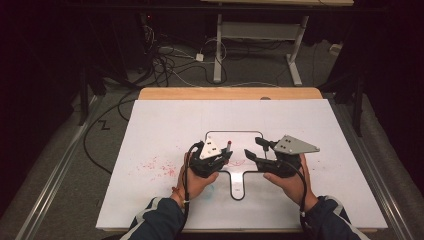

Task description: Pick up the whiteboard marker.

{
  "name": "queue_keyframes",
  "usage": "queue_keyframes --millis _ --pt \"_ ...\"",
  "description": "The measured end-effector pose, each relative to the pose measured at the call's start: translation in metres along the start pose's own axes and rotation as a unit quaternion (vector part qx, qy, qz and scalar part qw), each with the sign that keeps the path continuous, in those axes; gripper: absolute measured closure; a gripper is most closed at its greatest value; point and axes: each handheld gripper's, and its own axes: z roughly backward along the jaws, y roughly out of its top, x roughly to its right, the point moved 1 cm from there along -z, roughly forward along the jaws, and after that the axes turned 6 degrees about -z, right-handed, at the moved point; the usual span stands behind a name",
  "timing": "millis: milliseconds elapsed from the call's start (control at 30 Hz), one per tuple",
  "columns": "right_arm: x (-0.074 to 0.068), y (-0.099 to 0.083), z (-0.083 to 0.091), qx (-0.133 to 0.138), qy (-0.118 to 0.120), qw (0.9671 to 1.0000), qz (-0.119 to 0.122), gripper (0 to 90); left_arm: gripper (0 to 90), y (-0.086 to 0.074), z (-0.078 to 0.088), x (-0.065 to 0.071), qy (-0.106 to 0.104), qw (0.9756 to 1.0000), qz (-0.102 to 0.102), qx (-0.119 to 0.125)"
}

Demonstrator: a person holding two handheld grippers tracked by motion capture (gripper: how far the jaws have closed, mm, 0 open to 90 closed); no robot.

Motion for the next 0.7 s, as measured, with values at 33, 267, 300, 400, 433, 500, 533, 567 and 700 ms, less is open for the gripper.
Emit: queue_keyframes --millis 33,267,300,400,433,500,533,567,700 --pt "0.0 0.0 0.0 0.0 0.0 1.0 0.0 43.6 78.7 -0.001 0.001 -0.001 -0.001 1.0 0.001 0.0" --pt "0.008 -0.017 0.02 0.001 -0.027 0.9984 0.049 40.7 78.7 -0.005 0.002 -0.005 0.008 0.9997 -0.017 -0.012" --pt "0.009 -0.02 0.023 0.002 -0.031 0.9981 0.053 40.0 78.7 -0.006 0.003 -0.006 0.007 0.9998 -0.016 -0.012" --pt "0.012 -0.028 0.031 0.002 -0.037 0.9974 0.062 37.6 78.7 -0.007 0.003 -0.009 0.011 0.9998 -0.015 -0.012" --pt "0.013 -0.031 0.034 0.002 -0.042 0.9967 0.069 37.3 78.7 -0.008 0.004 -0.01 0.009 0.9998 -0.011 -0.011" --pt "0.015 -0.035 0.039 0.002 -0.046 0.996 0.077 35.5 78.7 -0.01 0.004 -0.011 0.01 0.9998 -0.008 -0.012" --pt "0.016 -0.037 0.042 0.002 -0.052 0.9952 0.083 34.9 78.7 -0.01 0.004 -0.012 0.01 0.9999 -0.007 -0.011" --pt "0.016 -0.039 0.044 0.0 -0.057 0.9947 0.085 34.7 78.7 -0.011 0.004 -0.013 0.009 0.9999 -0.004 -0.009" --pt "0.021 -0.047 0.051 0.003 -0.073 0.9948 0.071 30.9 78.7 -0.013 0.004 -0.015 0.005 0.9999 0.001 -0.011"
